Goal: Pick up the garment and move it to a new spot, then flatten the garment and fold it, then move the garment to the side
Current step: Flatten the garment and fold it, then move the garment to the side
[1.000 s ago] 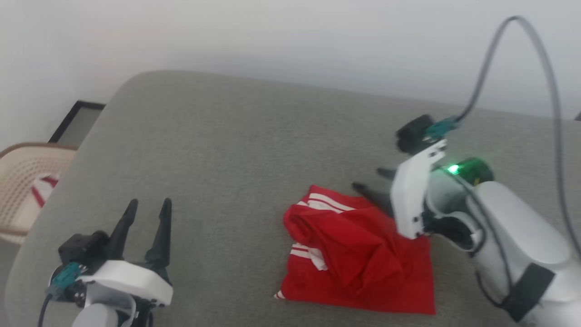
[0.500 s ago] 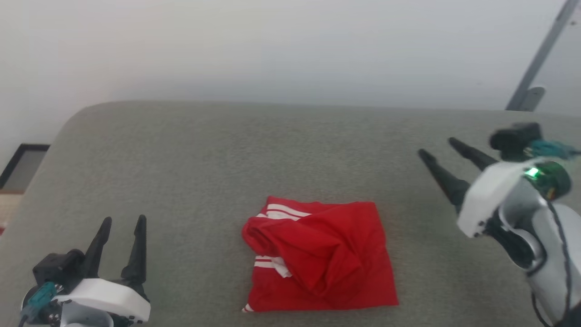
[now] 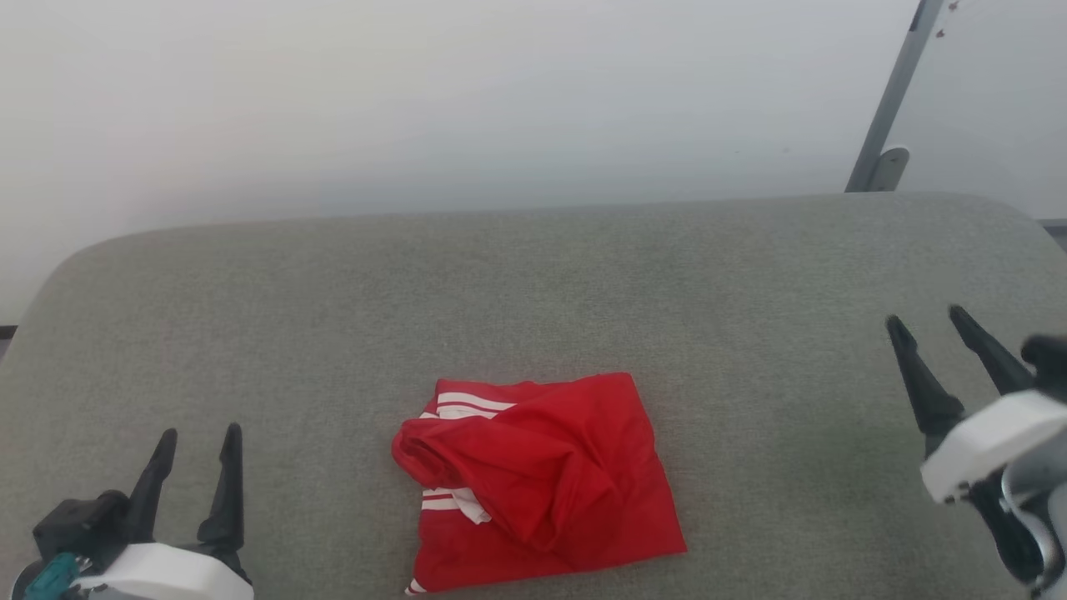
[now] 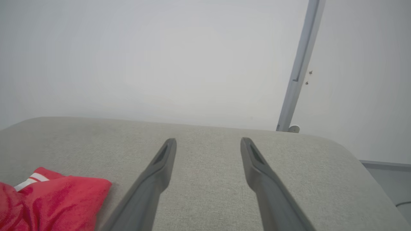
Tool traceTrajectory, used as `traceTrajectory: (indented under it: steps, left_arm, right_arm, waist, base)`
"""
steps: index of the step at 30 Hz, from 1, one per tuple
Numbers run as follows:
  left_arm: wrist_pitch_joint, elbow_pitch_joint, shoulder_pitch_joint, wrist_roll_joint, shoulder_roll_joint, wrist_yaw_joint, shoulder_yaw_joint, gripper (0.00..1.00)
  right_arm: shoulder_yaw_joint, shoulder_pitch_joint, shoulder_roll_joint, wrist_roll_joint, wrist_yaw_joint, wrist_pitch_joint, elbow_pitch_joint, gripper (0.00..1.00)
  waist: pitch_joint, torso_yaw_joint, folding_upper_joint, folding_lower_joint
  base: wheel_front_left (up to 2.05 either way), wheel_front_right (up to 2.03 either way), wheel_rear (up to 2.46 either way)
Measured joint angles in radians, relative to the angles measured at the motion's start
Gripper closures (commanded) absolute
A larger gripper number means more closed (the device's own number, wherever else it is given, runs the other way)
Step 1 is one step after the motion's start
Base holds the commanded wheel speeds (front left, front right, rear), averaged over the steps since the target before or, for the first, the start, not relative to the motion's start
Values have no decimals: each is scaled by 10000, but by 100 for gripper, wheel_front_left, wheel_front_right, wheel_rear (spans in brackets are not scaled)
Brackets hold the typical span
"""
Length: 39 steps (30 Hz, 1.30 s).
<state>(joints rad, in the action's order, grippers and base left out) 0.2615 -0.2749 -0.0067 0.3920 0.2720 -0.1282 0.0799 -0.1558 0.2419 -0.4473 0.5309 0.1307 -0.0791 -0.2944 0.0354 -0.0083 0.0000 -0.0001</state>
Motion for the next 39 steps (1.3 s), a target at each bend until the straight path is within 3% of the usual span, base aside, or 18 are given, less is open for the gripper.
traceTrajectory:
  steps: [15, 39]
  left_arm:
    - [0, 128, 437, -244, -230, -2, 537, 0]
    - [0, 337, 469, -351, -301, -2, 470, 0]
  right_arm:
    - [1197, -1654, 828, -627, -2, -1074, 77, 0]
    - [1231, -1873, 1030, -796, -2, -947, 339, 0]
  waist:
    - [143, -167, 0, 0]
    - [142, 81, 0, 1]
  base:
    - [0, 0, 0]
    - [0, 0, 0]
